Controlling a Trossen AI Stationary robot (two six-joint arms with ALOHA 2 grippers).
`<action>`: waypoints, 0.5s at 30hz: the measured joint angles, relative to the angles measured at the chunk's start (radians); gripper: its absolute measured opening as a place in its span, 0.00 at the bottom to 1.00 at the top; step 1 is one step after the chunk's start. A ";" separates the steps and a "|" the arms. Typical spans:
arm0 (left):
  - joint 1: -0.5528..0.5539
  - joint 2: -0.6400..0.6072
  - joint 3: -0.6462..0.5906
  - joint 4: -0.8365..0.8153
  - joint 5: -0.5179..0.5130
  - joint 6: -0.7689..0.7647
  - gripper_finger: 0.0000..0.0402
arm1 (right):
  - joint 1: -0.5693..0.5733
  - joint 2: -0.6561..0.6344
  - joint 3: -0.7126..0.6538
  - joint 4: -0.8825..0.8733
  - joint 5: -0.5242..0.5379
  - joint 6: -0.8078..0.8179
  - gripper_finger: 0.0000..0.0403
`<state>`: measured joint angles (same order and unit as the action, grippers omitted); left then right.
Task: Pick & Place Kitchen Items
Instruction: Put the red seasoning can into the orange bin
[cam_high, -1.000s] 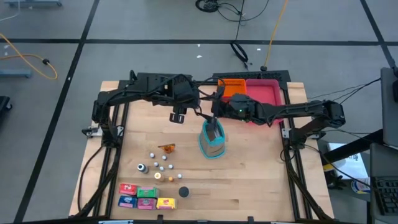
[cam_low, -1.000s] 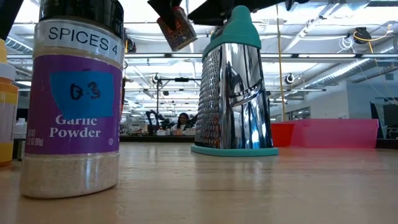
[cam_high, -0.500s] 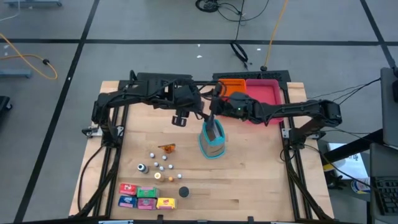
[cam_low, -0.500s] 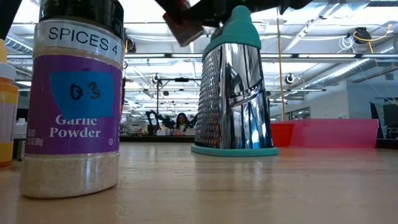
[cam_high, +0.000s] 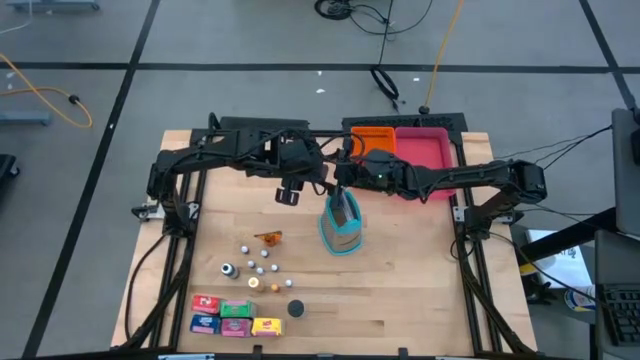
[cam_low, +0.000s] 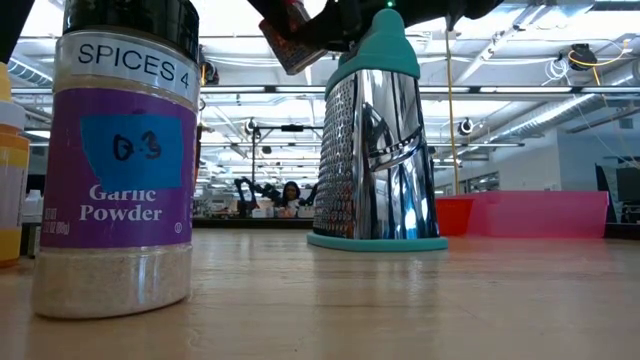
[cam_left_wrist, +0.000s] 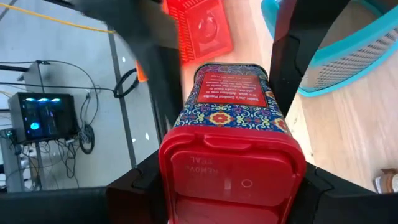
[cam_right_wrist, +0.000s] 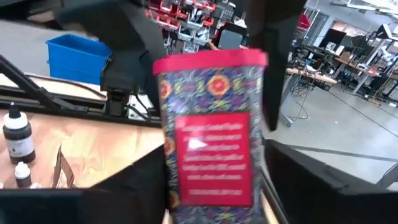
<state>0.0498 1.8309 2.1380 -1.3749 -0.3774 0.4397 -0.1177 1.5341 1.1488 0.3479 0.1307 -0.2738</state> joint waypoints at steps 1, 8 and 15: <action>0.000 0.000 0.000 0.000 -0.008 -0.002 0.50 | 0.000 0.000 0.000 0.000 0.001 -0.002 0.47; 0.000 0.000 0.000 0.005 -0.028 -0.031 0.53 | 0.000 -0.012 0.000 -0.025 -0.004 -0.011 0.43; -0.007 0.000 0.000 -0.018 -0.201 -0.095 0.73 | -0.003 -0.032 0.000 -0.076 0.033 0.011 0.43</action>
<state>0.0426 1.8309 2.1380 -1.3930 -0.5780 0.3451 -0.1204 1.5017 1.1484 0.2716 0.1638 -0.2626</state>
